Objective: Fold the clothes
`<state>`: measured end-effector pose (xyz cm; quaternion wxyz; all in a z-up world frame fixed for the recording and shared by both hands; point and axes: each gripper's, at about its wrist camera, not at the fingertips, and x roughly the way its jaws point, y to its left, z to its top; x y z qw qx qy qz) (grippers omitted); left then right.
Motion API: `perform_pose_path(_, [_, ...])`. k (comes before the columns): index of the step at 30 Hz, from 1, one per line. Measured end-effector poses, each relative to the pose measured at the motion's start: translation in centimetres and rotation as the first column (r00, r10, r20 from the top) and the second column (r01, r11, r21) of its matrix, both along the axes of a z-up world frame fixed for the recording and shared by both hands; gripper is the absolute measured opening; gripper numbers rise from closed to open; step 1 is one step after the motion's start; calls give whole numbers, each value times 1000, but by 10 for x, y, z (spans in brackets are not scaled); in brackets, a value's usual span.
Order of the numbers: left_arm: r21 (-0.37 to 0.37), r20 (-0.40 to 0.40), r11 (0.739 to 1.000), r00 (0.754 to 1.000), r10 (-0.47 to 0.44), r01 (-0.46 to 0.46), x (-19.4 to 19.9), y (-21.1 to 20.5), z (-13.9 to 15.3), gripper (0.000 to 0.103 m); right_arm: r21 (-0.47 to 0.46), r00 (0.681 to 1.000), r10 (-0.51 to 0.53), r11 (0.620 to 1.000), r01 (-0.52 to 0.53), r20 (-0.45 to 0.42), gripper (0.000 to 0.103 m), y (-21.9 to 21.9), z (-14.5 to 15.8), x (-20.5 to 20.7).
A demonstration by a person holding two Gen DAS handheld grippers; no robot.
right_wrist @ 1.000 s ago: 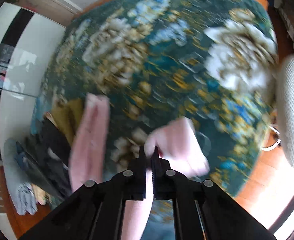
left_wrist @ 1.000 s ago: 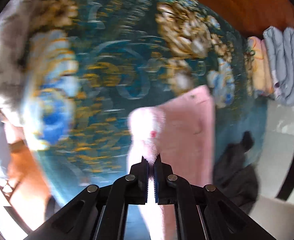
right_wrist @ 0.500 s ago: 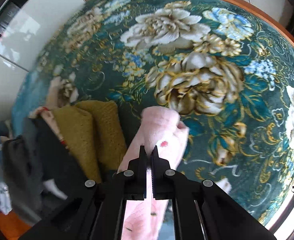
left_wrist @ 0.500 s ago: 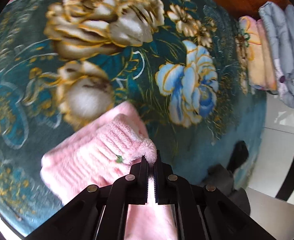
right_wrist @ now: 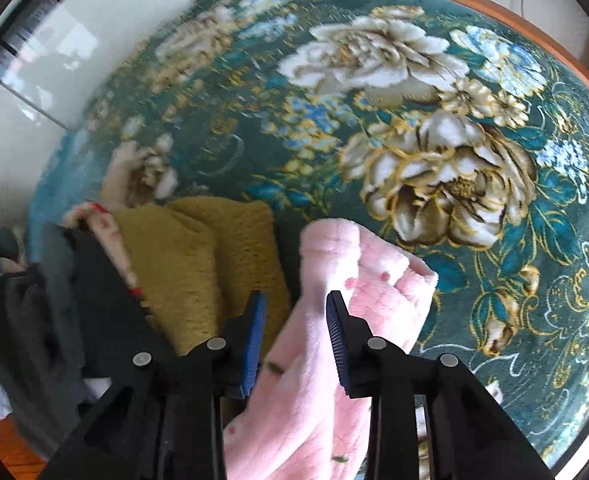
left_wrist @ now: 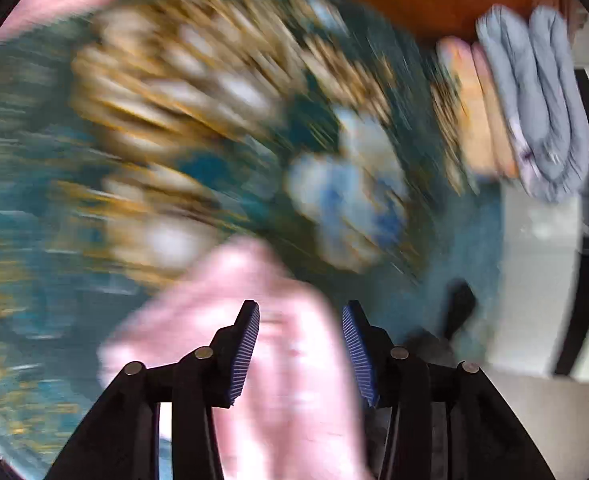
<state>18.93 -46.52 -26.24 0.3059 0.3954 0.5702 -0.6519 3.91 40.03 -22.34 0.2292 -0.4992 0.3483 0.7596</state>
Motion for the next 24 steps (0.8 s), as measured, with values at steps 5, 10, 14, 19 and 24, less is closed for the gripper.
perform_pose_path(5, [123, 54, 986, 992, 111, -117, 70, 23, -49, 46, -126, 994, -58, 991, 45, -95, 49, -18, 6, 69])
perform_pose_path(10, [147, -45, 966, 974, 221, -213, 72, 39, -66, 46, -163, 990, -137, 977, 139, 27, 49, -18, -35, 142])
perform_pose_path(14, [177, -114, 950, 953, 280, -258, 80, 49, -61, 46, -282, 941, -336, 900, 333, 40, 49, -4, -64, 185])
perform_pose_path(19, [169, -135, 952, 951, 279, -255, 95, 53, -52, 54, -274, 929, -369, 892, 361, 22, 49, 6, -77, 178])
perform_pose_path(24, [128, -19, 985, 993, 119, -115, 59, 67, -66, 58, -297, 937, -348, 898, 325, -28, 49, 18, -93, 136])
